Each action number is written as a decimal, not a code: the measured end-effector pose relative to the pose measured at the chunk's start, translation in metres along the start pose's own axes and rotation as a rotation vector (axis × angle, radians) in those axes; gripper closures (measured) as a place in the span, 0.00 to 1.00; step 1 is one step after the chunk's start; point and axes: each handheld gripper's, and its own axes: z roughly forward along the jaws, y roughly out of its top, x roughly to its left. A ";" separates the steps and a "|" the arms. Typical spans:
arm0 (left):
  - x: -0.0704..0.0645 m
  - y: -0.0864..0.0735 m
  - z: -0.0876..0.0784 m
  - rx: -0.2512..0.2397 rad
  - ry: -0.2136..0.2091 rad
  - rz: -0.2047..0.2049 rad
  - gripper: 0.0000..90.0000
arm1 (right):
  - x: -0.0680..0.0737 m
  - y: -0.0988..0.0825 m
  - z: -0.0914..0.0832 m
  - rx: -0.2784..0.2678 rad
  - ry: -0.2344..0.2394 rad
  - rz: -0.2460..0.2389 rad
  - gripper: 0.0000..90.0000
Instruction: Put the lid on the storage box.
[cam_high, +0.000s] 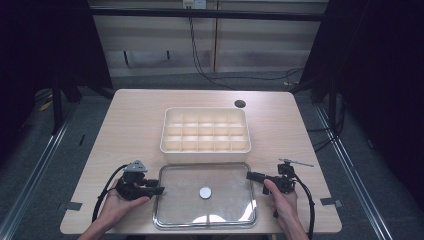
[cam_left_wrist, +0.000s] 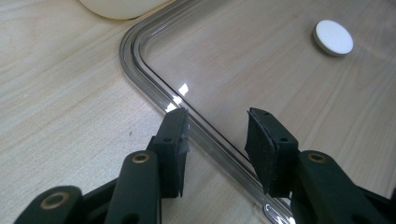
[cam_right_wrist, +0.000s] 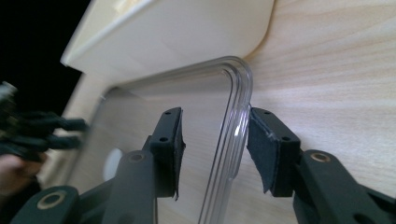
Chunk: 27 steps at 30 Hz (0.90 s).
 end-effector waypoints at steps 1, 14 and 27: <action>0.000 0.000 0.000 0.000 -0.005 -0.002 0.65 | -0.001 0.000 -0.001 -0.011 0.016 0.017 0.63; 0.002 -0.001 0.001 -0.015 -0.029 -0.016 0.66 | 0.011 0.004 0.005 0.043 0.046 -0.120 0.71; 0.005 0.000 0.001 -0.029 -0.026 -0.027 0.56 | 0.014 0.008 0.001 0.010 0.130 -0.115 0.79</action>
